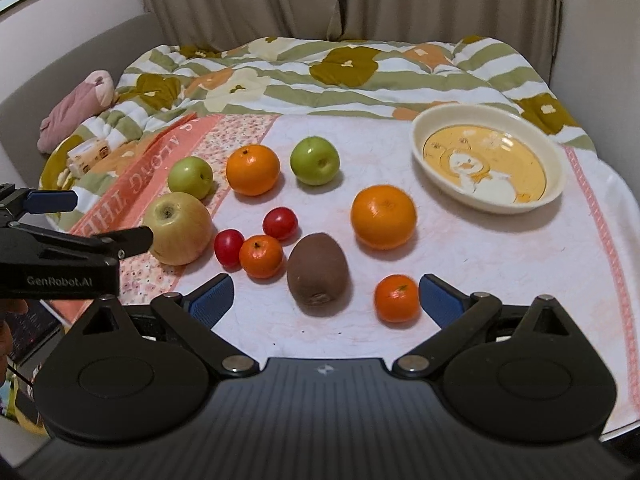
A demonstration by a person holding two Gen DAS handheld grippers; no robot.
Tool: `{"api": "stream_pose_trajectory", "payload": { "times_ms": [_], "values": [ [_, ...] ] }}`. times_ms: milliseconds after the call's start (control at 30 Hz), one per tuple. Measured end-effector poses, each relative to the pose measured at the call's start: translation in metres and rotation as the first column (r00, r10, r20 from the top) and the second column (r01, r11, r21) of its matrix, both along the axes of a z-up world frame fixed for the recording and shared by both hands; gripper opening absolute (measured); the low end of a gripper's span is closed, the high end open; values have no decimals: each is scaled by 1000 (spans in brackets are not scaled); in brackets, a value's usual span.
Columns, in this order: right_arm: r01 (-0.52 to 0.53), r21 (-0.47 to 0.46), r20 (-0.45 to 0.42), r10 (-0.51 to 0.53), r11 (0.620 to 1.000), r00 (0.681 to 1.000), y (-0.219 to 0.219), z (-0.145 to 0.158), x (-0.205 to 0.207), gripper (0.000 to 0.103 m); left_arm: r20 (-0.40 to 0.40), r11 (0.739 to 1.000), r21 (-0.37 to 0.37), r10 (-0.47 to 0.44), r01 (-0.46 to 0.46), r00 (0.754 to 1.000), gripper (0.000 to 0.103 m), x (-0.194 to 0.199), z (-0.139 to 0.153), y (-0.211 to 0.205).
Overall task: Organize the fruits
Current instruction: 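Close the left gripper on the large yellow apple while the right gripper closes on the brown kiwi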
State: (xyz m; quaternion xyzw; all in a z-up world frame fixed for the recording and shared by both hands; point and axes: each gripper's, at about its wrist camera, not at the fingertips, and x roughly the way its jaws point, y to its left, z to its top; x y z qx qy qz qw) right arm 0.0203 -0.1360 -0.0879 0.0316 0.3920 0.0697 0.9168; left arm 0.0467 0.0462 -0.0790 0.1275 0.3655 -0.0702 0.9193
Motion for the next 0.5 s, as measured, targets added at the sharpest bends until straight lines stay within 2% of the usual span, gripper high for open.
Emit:
{"api": "stream_pose_trajectory", "payload": {
  "times_ms": [200,300,500],
  "values": [
    [49,19,21,-50,999,999,14,-29,4,103,-22,995,25,-97,98,995,102,17,-32,4],
    [71,10,15,-71,997,997,21,-43,11,103,-28,990,56,-131,133,991,97,25,-45,5],
    [92,-10,30,-91,996,995,30,-58,15,103,-22,979,80,-184,185,983,96,34,-58,7]
  ]
}}
